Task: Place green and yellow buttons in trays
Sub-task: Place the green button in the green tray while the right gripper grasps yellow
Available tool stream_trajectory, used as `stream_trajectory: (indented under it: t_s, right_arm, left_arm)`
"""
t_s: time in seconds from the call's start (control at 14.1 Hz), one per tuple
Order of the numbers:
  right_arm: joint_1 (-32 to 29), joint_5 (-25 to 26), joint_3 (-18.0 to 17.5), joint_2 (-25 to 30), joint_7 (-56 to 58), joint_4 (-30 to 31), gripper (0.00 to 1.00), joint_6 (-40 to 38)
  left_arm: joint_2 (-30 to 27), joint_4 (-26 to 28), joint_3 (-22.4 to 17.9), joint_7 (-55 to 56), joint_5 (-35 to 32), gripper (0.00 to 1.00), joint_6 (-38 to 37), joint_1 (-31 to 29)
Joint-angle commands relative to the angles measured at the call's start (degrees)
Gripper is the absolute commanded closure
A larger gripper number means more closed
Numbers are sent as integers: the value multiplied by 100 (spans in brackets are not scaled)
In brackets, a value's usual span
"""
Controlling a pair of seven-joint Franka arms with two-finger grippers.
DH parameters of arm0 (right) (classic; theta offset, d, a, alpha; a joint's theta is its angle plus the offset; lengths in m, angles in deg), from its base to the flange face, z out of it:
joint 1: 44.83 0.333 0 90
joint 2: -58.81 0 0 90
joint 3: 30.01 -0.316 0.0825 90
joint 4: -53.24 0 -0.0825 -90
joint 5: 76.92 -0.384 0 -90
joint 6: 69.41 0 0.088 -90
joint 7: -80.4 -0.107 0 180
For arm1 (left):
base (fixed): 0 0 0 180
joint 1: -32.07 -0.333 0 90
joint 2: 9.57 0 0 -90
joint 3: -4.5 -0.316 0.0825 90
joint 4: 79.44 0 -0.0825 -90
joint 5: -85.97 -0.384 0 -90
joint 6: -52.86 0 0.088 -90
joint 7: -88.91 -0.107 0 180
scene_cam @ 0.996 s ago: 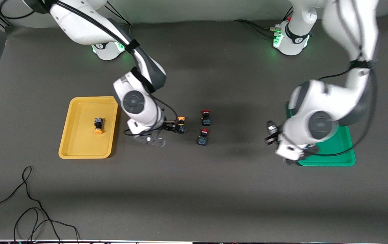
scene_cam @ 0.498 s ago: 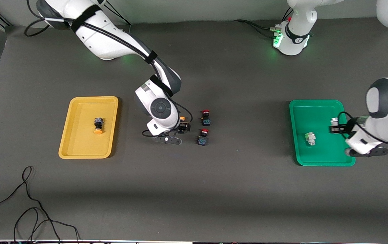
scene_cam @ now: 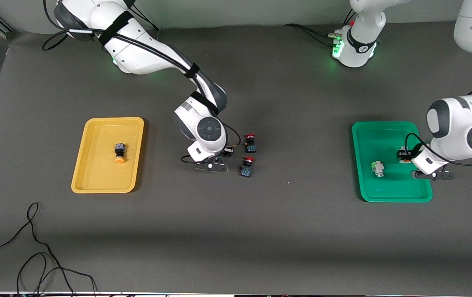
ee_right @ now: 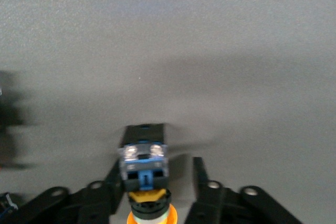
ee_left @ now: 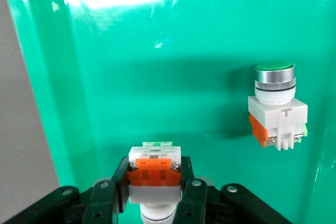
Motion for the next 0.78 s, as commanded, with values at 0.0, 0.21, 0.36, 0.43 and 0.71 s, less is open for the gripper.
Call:
stream_trajectory:
  t_s: [0.0, 0.21, 0.36, 0.43, 0.71]
  right_arm:
    - [0, 213, 20, -21, -345, -181, 100, -114]
    - [-280, 161, -33, 425, -292, -128, 100, -280]
    - [-684, 56, -348, 952, 22, -111, 100, -1006]
    - [-868, -50, -437, 1268, 172, -76, 100, -1376]
    - [-1905, -779, -648, 2753, 1874, 319, 100, -2607]
  left_arm:
    - [-101, -96, 55, -76, -89, 0, -75, -33]
    - [-119, -867, 72, -67, -89, 0, -1126, 11]
    - [-154, -1500, 90, -67, -37, 0, -1821, 20]
    - [-180, -1756, 98, -67, -19, 0, -2121, 29]
    - [-417, -2574, 168, -102, -10, 0, -3123, 81]
